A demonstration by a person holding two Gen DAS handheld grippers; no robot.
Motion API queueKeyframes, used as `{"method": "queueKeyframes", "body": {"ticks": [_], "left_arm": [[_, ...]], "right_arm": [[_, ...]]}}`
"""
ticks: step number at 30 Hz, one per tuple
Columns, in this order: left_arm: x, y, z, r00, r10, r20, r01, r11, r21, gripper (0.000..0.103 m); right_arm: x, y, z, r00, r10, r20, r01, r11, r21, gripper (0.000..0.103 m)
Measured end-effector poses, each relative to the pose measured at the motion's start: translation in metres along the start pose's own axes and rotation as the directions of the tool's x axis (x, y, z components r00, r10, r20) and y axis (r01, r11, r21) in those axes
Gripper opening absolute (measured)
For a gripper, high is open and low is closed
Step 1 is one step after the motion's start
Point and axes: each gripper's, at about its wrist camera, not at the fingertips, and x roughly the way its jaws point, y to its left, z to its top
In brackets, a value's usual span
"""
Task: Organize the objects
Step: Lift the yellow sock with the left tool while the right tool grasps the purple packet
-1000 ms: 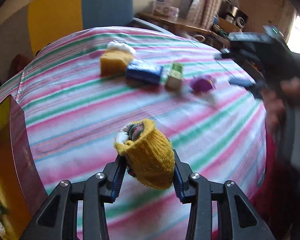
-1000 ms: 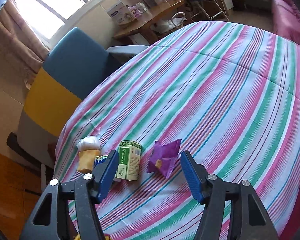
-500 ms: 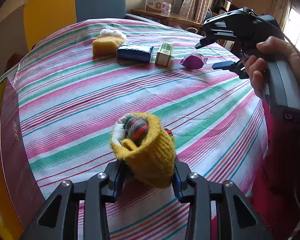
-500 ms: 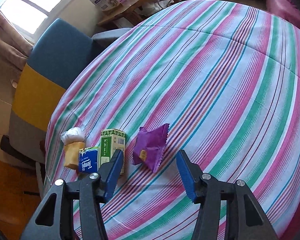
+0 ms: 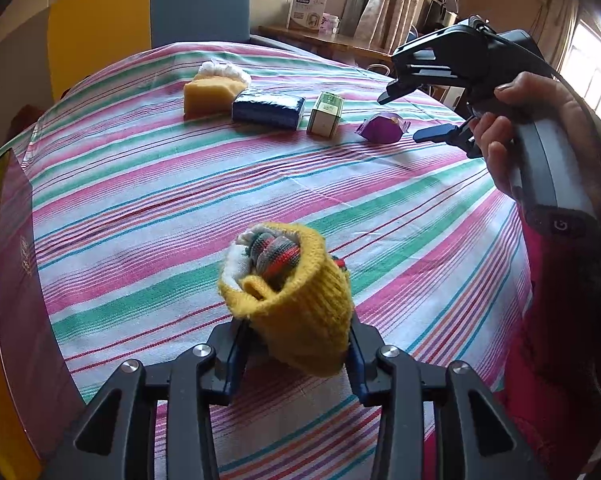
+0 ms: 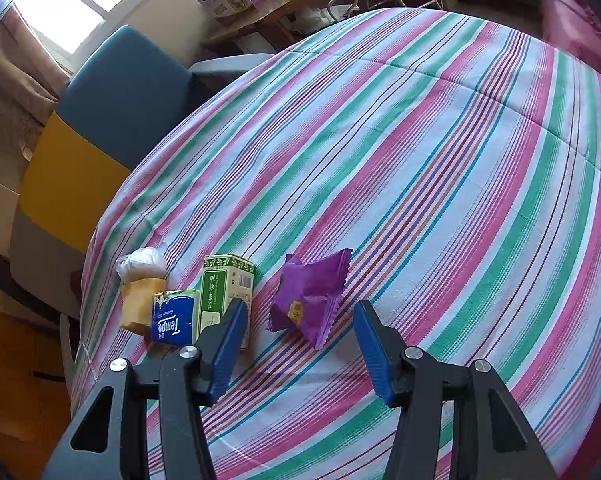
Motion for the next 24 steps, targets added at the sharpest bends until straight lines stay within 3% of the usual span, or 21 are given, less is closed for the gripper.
{"method": "queueKeyframes", "body": {"ticks": [20,21,22,24], "left_arm": [[0.0,0.001,-0.004,1.0,-0.006,0.015,0.007,1.0,-0.012,0.043],[0.0,0.001,-0.004,1.0,-0.006,0.015,0.006,1.0,-0.013,0.043],[-0.001,0.001,-0.004,1.0,-0.007,0.015,0.007,1.0,-0.014,0.043],[-0.001,0.001,-0.004,1.0,-0.008,0.016,0.008,1.0,-0.017,0.043]], "right_arm": [[0.028,0.006,0.015,0.999,-0.016,-0.037,0.017,1.0,0.013,0.057],[0.03,0.01,0.014,0.999,-0.026,-0.047,0.025,1.0,-0.017,0.054],[0.033,0.015,0.013,0.997,-0.051,-0.061,0.046,0.996,-0.074,0.031],[0.034,0.03,0.007,0.994,-0.103,-0.044,0.094,0.979,-0.184,0.03]]}}
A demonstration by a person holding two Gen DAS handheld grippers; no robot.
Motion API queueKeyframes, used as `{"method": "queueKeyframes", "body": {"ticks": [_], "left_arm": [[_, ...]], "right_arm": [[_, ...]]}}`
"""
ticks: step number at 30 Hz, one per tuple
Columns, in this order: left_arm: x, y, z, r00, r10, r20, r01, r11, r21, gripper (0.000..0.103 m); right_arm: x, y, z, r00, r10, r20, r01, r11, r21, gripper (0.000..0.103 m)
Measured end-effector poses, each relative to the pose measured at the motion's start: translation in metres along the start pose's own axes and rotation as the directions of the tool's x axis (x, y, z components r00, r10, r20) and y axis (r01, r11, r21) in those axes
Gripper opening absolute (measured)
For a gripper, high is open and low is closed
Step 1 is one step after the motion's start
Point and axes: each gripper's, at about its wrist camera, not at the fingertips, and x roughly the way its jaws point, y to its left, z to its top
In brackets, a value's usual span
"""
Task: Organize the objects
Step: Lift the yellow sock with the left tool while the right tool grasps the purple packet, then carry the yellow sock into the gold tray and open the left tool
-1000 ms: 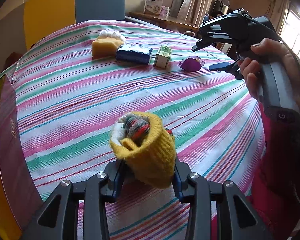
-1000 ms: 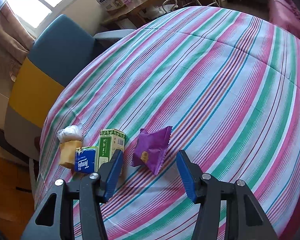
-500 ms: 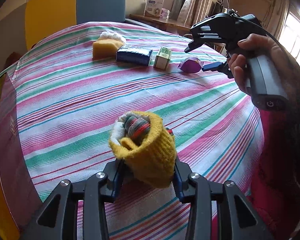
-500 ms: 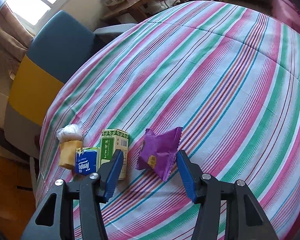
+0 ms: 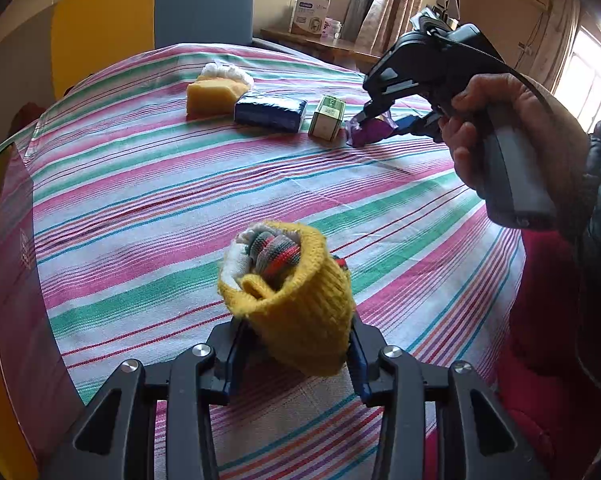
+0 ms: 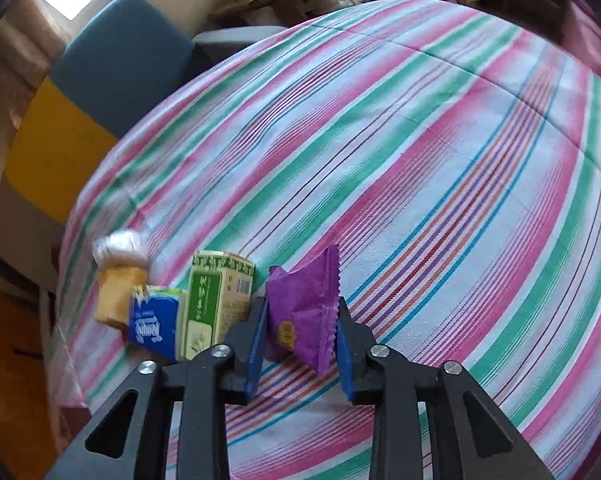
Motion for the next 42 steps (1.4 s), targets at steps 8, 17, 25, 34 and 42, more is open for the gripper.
{"method": "queueKeyframes", "body": {"ticks": [8,17,25,34,42], "left_arm": [[-0.001,0.001,-0.001,1.0,0.001,0.004,-0.001,1.0,-0.005,0.043],[-0.002,-0.002,0.0,1.0,0.015,-0.001,-0.015,1.0,0.015,0.042],[-0.005,-0.006,0.0,0.999,0.043,-0.01,-0.043,0.999,0.033,0.04],[-0.029,-0.012,-0.001,0.998,0.059,0.004,-0.059,0.998,0.029,0.038],[-0.096,-0.013,0.009,0.987,0.076,0.14,-0.08,0.997,0.021,0.038]], "right_arm": [[0.002,0.006,-0.002,1.0,-0.025,-0.003,0.025,0.998,-0.052,0.029],[0.002,0.008,0.0,1.0,-0.031,0.0,0.031,0.998,-0.063,0.029],[0.004,0.011,0.0,0.999,-0.039,0.005,0.039,0.996,-0.078,0.029],[0.004,0.01,0.001,0.999,-0.036,0.004,0.037,0.996,-0.076,0.029],[0.006,0.011,0.001,0.999,-0.042,0.009,0.043,0.995,-0.088,0.029]]}}
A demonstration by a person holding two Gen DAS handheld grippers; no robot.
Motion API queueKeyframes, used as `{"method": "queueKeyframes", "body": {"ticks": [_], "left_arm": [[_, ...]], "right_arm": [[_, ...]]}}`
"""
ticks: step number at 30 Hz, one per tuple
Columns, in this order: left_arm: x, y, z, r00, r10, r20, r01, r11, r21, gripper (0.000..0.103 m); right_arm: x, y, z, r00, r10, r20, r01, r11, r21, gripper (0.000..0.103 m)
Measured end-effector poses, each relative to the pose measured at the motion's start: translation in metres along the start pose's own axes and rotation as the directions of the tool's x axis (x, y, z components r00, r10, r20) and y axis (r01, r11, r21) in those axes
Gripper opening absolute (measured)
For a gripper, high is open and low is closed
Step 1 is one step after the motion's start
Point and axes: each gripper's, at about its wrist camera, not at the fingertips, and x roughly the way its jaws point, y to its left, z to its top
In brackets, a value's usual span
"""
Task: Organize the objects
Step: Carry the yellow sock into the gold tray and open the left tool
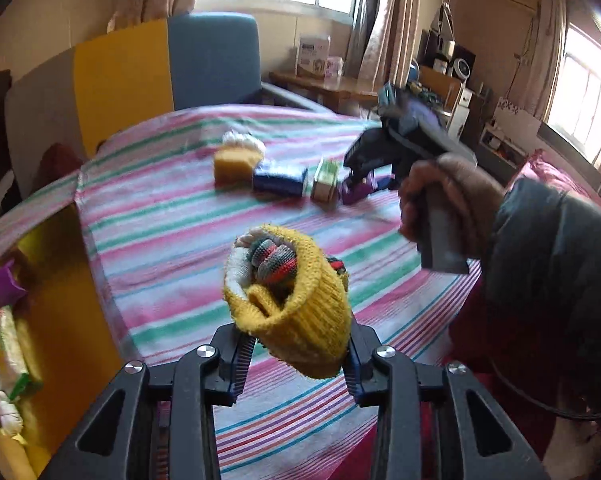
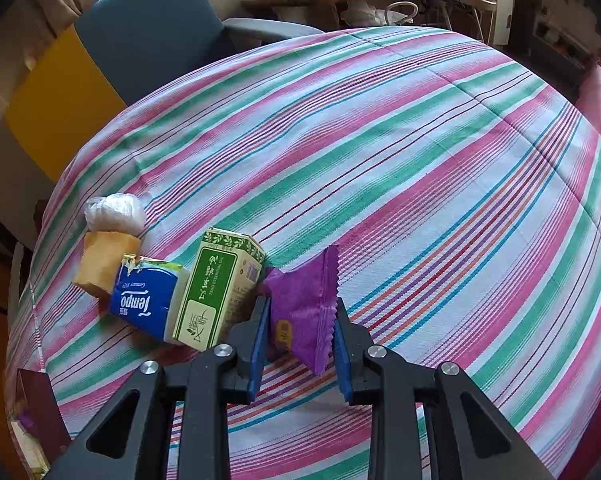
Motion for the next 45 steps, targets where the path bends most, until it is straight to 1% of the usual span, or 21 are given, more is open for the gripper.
{"method": "queueKeyframes", "body": {"ticks": [4,9,12,15,19,20,22,25,26,27,28,29,32,33,34,36,38,40,42,43,45], "left_arm": [[-0.022,0.012,0.003,0.999,0.024,0.032,-0.023,0.999,-0.03,0.038],[-0.035,0.034,-0.003,0.999,0.035,0.027,-0.033,0.996,-0.081,0.038],[-0.048,0.056,-0.011,0.998,0.064,0.024,-0.061,0.99,-0.129,0.038],[-0.062,0.088,-0.022,0.994,0.112,0.019,-0.105,0.974,-0.201,0.038],[-0.079,0.141,-0.044,0.979,0.202,-0.018,-0.197,0.928,-0.317,0.038],[-0.081,0.157,-0.051,0.974,0.223,-0.039,-0.222,0.909,-0.353,0.038],[-0.079,0.181,-0.064,0.967,0.241,-0.086,-0.255,0.877,-0.407,0.038],[-0.068,0.212,-0.08,0.953,0.245,-0.18,-0.302,0.831,-0.468,0.038],[-0.064,0.218,-0.084,0.949,0.237,-0.208,-0.31,0.823,-0.476,0.038],[-0.06,0.221,-0.086,0.946,0.231,-0.228,-0.315,0.823,-0.473,0.038],[-0.057,0.225,-0.089,0.941,0.238,-0.242,-0.329,0.818,-0.472,0.038],[-0.054,0.228,-0.091,0.933,0.252,-0.256,-0.348,0.811,-0.471,0.04],[-0.043,0.234,-0.096,0.913,0.261,-0.312,-0.385,0.806,-0.449,0.045],[-0.042,0.235,-0.097,0.912,0.262,-0.317,-0.387,0.804,-0.451,0.046],[-0.043,0.234,-0.097,0.912,0.26,-0.317,-0.386,0.807,-0.447,0.047],[-0.048,0.233,-0.097,0.911,0.274,-0.309,-0.393,0.807,-0.442,0.054],[-0.058,0.229,-0.094,0.919,0.28,-0.278,-0.38,0.817,-0.433,0.062],[-0.067,0.225,-0.093,0.922,0.289,-0.257,-0.377,0.821,-0.428,0.065],[-0.075,0.223,-0.094,0.922,0.306,-0.238,-0.383,0.815,-0.435,0.065],[-0.08,0.224,-0.093,0.917,0.325,-0.23,-0.395,0.81,-0.432,0.065],[-0.088,0.22,-0.089,0.897,0.384,-0.218,-0.441,0.8,-0.407,0.065]], "right_arm": [[0.0,0.003,-0.001,1.0,-0.011,0.006,0.011,1.0,-0.019,0.029],[-0.001,0.005,-0.002,1.0,-0.024,0.014,0.024,0.999,-0.036,0.029],[-0.002,0.005,-0.003,0.999,-0.036,0.02,0.037,0.998,-0.046,0.029],[-0.007,0.0,-0.005,0.999,-0.037,0.02,0.037,0.998,-0.048,0.029],[-0.007,0.003,-0.005,0.999,-0.042,0.023,0.043,0.997,-0.059,0.029],[-0.007,0.003,-0.005,0.999,-0.043,0.022,0.045,0.997,-0.061,0.029],[-0.007,0.004,-0.005,0.999,-0.043,0.022,0.045,0.997,-0.062,0.029],[-0.008,0.004,-0.006,0.999,-0.044,0.021,0.045,0.997,-0.065,0.029],[-0.008,0.004,-0.005,0.999,-0.044,0.021,0.045,0.997,-0.065,0.029],[-0.008,0.004,-0.005,0.999,-0.042,0.02,0.043,0.997,-0.065,0.029],[-0.008,0.003,-0.005,0.999,-0.042,0.019,0.043,0.997,-0.063,0.029],[-0.009,0.003,-0.006,0.999,-0.041,0.019,0.042,0.997,-0.064,0.029],[-0.009,0.002,-0.006,0.999,-0.041,0.019,0.042,0.997,-0.063,0.029],[-0.009,0.002,-0.006,0.999,-0.041,0.018,0.042,0.997,-0.063,0.029],[-0.009,0.002,-0.006,0.999,-0.04,0.018,0.041,0.997,-0.062,0.029],[-0.009,0.001,-0.005,0.999,-0.038,0.016,0.039,0.998,-0.058,0.029],[-0.01,0.0,-0.005,0.999,-0.038,0.016,0.039,0.998,-0.054,0.028],[-0.012,-0.002,-0.004,0.999,-0.044,0.025,0.045,0.998,-0.043,0.028],[-0.013,-0.006,-0.002,0.999,-0.043,0.028,0.044,0.999,-0.022,0.029],[-0.015,-0.008,-0.002,0.999,-0.042,0.029,0.042,0.999,-0.012,0.029],[-0.019,-0.011,-0.001,0.998,-0.037,0.044,0.037,0.999,0.002,0.028]]}}
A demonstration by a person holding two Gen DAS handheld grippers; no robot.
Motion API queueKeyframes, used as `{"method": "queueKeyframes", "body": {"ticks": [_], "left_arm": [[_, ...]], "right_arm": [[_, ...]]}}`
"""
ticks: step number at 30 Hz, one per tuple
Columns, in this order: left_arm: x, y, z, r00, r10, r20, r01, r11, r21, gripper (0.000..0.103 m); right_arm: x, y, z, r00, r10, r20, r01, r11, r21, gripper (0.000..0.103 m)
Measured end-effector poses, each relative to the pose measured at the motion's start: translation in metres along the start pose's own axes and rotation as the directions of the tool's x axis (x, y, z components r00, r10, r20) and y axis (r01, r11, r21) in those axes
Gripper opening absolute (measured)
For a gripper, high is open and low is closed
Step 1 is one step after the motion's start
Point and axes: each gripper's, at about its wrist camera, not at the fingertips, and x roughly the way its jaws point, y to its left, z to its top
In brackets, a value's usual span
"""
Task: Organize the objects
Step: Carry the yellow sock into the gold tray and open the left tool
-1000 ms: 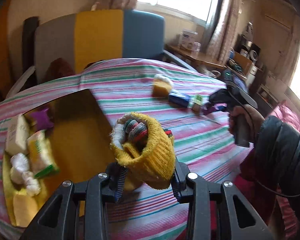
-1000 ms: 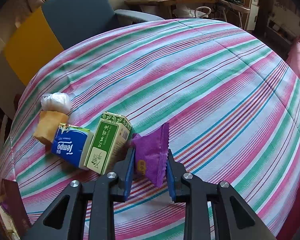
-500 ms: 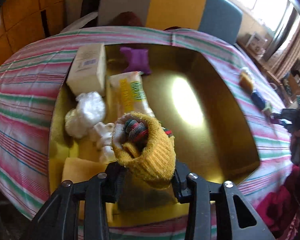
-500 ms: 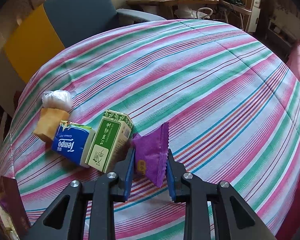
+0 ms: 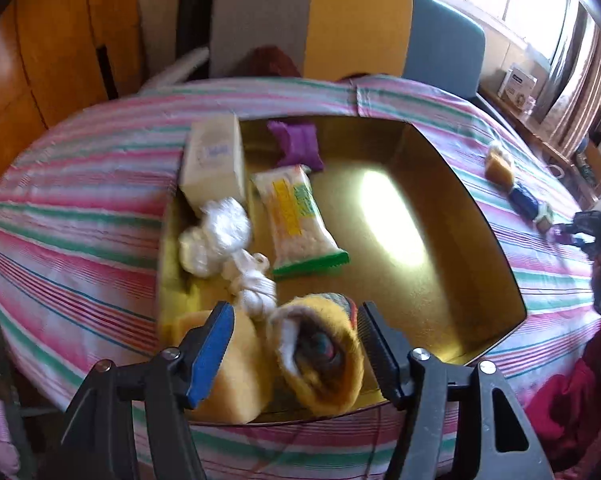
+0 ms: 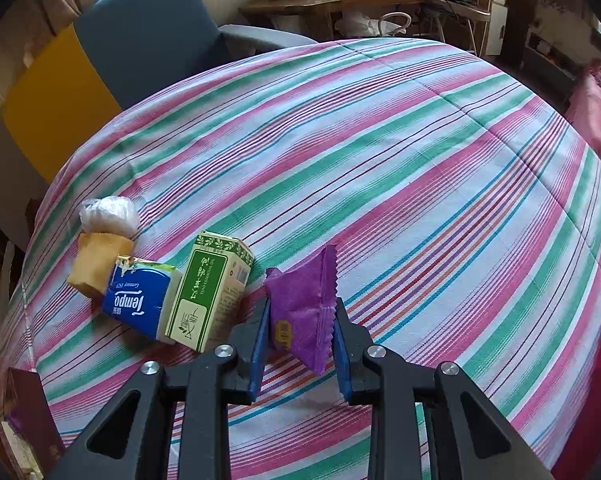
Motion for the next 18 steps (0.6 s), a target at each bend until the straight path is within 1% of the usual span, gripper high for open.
{"method": "queueKeyframes", "body": {"ticks": [2,4,6,7,10,11,12,13,16,18], "left_arm": [[-0.013,-0.002,0.001,0.997,0.057,0.048,-0.057,0.998,0.004,0.065],[-0.026,-0.003,0.004,0.99,0.099,0.102,-0.1,0.995,0.009,0.065],[-0.042,-0.005,0.006,0.976,0.132,0.171,-0.135,0.991,0.007,0.065],[-0.047,-0.003,0.006,0.972,0.138,0.192,-0.142,0.99,0.006,0.065],[-0.066,-0.005,0.008,0.949,0.172,0.266,-0.182,0.983,0.016,0.065],[-0.07,-0.004,0.01,0.943,0.178,0.282,-0.193,0.981,0.025,0.065],[-0.071,-0.003,0.012,0.941,0.177,0.289,-0.193,0.981,0.029,0.065],[-0.074,-0.002,0.012,0.939,0.174,0.297,-0.191,0.981,0.029,0.065],[-0.076,0.0,0.014,0.936,0.177,0.303,-0.195,0.98,0.029,0.065],[-0.076,0.004,0.013,0.938,0.174,0.301,-0.191,0.981,0.025,0.065]], "right_arm": [[-0.002,-0.001,0.001,1.0,0.004,0.006,-0.004,1.0,0.011,0.028],[-0.003,-0.003,0.001,1.0,0.003,0.008,-0.003,1.0,0.019,0.028],[-0.005,-0.004,0.001,1.0,0.007,0.015,-0.008,1.0,0.024,0.028],[-0.006,-0.003,0.001,1.0,0.011,0.021,-0.011,1.0,0.024,0.028],[-0.016,0.0,0.0,0.998,0.046,0.048,-0.046,0.999,0.015,0.028],[-0.02,0.004,-0.001,0.996,0.058,0.063,-0.058,0.998,0.0,0.028],[-0.023,0.007,-0.002,0.995,0.071,0.069,-0.07,0.998,-0.008,0.028],[-0.027,0.012,-0.004,0.992,0.107,0.07,-0.105,0.994,-0.021,0.028],[-0.039,0.03,-0.012,0.982,0.174,0.078,-0.168,0.983,-0.079,0.028],[-0.051,0.041,-0.017,0.972,0.222,0.082,-0.212,0.97,-0.116,0.029]]}}
